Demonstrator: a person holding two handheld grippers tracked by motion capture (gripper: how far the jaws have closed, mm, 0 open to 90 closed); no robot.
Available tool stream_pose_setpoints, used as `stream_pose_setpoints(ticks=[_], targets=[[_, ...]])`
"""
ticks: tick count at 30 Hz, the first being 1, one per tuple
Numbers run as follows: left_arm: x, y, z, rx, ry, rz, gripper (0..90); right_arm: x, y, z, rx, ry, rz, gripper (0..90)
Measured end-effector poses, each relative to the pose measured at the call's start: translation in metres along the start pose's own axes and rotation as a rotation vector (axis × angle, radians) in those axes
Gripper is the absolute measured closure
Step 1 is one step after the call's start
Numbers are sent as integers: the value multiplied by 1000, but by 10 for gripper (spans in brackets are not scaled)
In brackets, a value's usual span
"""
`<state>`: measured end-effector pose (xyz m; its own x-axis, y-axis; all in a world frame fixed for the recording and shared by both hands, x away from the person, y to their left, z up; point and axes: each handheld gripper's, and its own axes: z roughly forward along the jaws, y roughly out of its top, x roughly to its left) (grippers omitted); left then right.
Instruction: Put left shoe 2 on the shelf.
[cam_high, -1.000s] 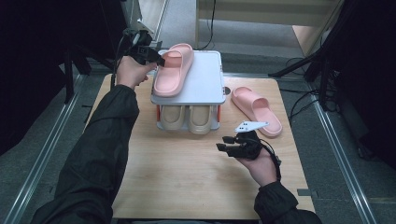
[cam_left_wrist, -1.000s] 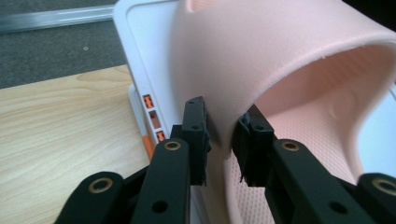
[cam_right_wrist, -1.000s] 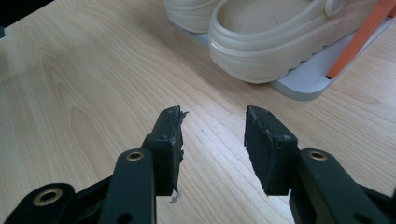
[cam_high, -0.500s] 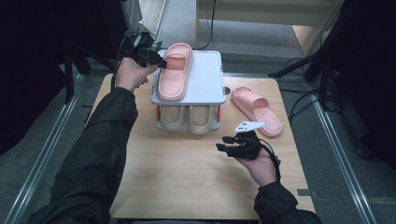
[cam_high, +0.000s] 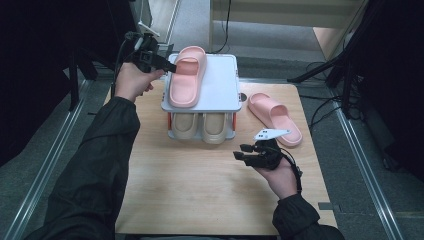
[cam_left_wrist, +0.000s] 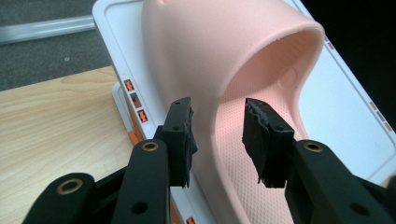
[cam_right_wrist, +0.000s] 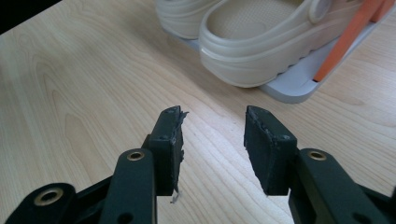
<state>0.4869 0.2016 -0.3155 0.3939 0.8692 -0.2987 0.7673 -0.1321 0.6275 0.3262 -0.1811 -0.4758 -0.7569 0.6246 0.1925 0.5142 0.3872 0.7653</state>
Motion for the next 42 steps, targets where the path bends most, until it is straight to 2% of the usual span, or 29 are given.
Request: stream_pose_setpoints(ticks=[6, 10, 15, 20, 28, 34, 42], targets=[[2, -8, -14, -7, -5, 21, 587, -6, 0, -5, -12, -12, 13, 585], [5, -17, -21, -16, -32, 29, 568, -11, 0, -9, -17, -22, 27, 596], [9, -30, -28, -25, -47, 30, 538, -19, 0, -14, -25, -35, 39, 601], [12, -44, -34, -31, -49, 54, 506, -27, 1, -17, -25, -55, 45, 614], [16, -69, -41, -52, -73, 66, 476, -35, 1, -16, -13, -62, 56, 636], [18, -93, -40, -65, -79, 72, 453, -44, 2, -15, -7, -65, 70, 671], [20, -129, -30, -65, -77, 84, 440, -61, 3, -16, -14, -84, 107, 814]])
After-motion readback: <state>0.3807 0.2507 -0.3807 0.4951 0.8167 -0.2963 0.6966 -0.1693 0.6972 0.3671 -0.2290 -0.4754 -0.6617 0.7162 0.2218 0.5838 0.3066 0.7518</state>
